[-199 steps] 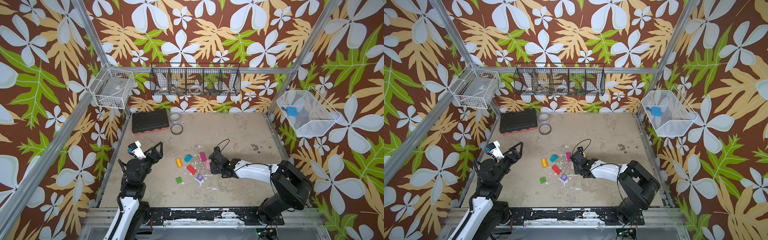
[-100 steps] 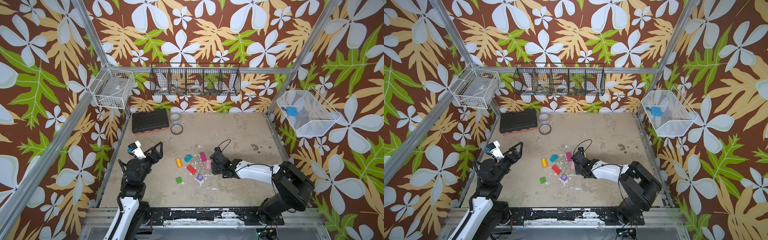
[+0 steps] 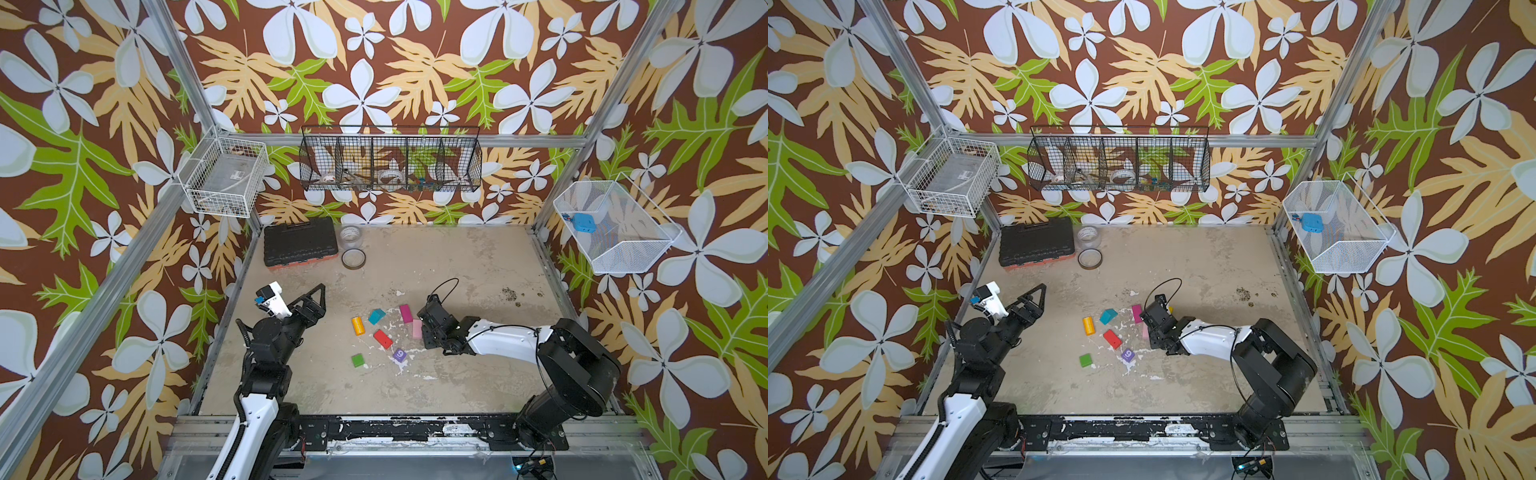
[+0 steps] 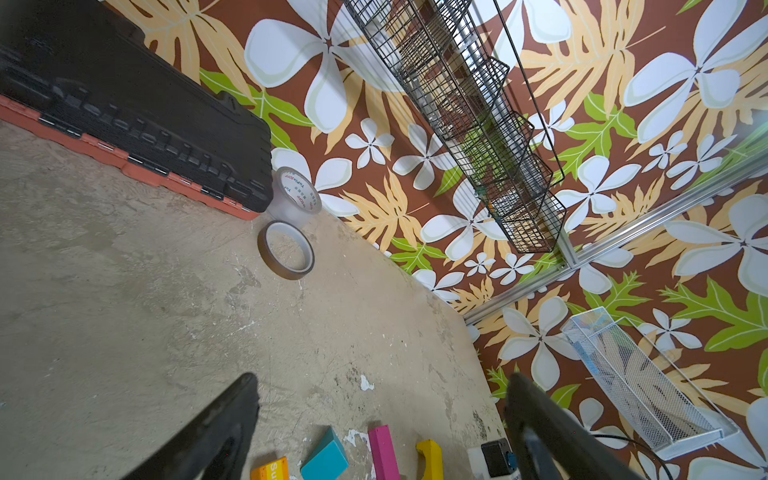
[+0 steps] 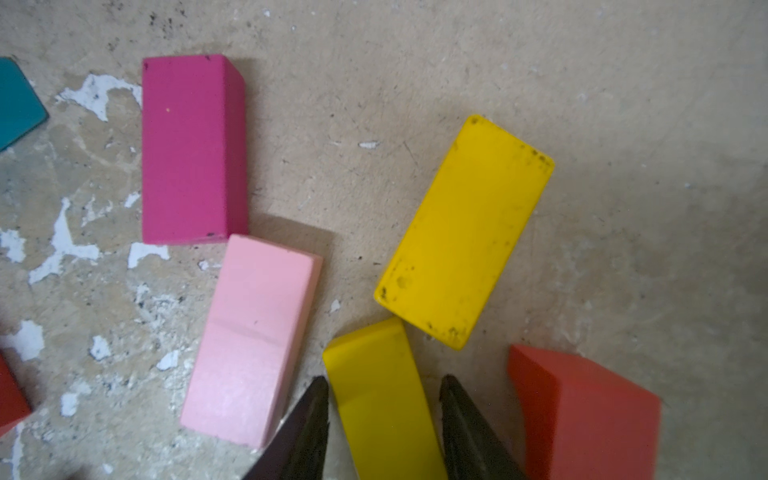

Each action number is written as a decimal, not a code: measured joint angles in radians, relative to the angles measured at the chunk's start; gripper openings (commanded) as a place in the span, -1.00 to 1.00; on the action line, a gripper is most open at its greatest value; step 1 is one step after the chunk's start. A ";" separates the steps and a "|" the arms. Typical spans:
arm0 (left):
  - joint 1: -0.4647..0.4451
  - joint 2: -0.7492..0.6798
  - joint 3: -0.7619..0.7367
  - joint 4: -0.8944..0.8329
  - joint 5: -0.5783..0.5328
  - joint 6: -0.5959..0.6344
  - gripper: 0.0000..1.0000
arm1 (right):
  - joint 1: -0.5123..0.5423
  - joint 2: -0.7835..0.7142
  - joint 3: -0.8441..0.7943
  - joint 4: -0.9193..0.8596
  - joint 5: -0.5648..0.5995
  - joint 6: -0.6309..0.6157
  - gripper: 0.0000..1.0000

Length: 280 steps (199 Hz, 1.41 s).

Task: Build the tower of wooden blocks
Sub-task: 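Lower the right gripper over the yellow rectangular block and close on it, then lift the yellow block with the right gripper and carry it farther from the robot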

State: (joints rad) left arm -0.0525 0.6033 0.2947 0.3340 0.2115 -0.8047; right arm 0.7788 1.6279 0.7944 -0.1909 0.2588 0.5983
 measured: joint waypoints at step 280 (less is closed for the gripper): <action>-0.327 0.178 0.397 -0.800 0.097 0.359 1.00 | -0.179 0.394 0.886 -0.153 -0.047 -0.142 -0.80</action>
State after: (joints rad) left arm -0.3790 0.7815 0.6918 -0.4656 0.3088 -0.4454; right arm 0.5999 2.0216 1.6806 -0.3443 0.2115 0.4568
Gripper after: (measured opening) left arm 0.996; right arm 0.273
